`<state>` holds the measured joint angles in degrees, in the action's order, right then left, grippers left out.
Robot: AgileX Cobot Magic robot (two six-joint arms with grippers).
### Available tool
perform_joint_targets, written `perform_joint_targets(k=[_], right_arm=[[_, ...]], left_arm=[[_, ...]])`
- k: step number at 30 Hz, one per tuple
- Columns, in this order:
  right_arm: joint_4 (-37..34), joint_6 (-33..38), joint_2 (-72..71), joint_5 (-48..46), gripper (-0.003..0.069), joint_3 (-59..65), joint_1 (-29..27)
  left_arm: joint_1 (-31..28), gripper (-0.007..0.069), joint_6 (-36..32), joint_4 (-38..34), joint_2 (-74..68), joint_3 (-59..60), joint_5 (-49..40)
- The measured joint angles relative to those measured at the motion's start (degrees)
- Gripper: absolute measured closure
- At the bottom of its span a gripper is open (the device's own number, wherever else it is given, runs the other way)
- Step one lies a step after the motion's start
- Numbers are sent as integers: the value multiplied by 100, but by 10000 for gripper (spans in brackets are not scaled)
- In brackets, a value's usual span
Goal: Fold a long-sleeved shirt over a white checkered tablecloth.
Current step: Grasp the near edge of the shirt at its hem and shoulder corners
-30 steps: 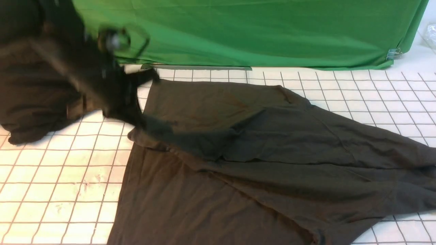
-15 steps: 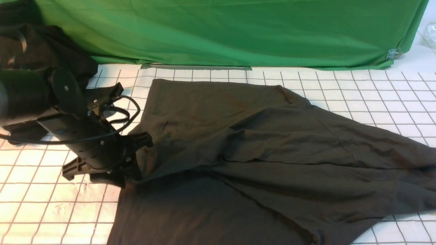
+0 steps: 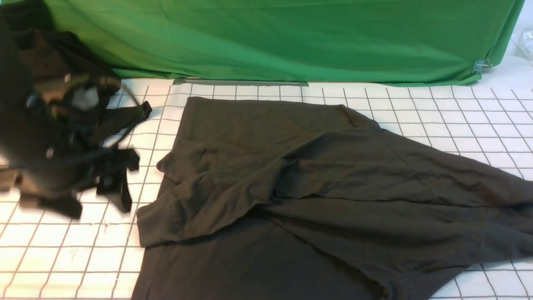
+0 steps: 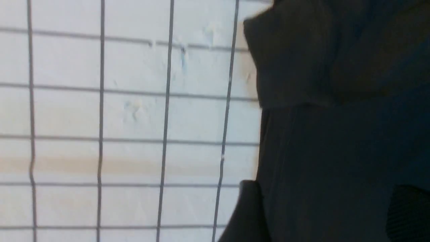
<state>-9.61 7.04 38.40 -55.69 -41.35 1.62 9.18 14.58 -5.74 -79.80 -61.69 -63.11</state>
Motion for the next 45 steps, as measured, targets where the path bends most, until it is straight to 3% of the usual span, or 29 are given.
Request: perform_joint_targets(k=[3,8,12,18,24,30,35,45], right_arm=[[-6,0,59,-26,470,0,0],[-253,90,141,-165,468,0,77],[-315,176,379,-219,463,0,513],[-309,182,796,-170,460,0,1091],[-304,192,1132,-68,460,0,1255],[-304,192,1190,-14,459,0,1256],[-304,192,1190,-14,460,0,1256],[-304,192,1190,-14,455,0,1256]], left_arm=[[0,148,-214,-520,207,847,-2],[0,175,-246,-739,327,2138,208],[0,184,-240,-1140,307,2910,905],[0,188,-170,-1252,91,2847,1188],[173,188,-29,-1226,-99,2638,1251],[944,188,748,-532,-197,2440,1351],[1191,188,1161,-14,-461,2400,1338],[1191,225,645,-641,-570,2396,1880]])
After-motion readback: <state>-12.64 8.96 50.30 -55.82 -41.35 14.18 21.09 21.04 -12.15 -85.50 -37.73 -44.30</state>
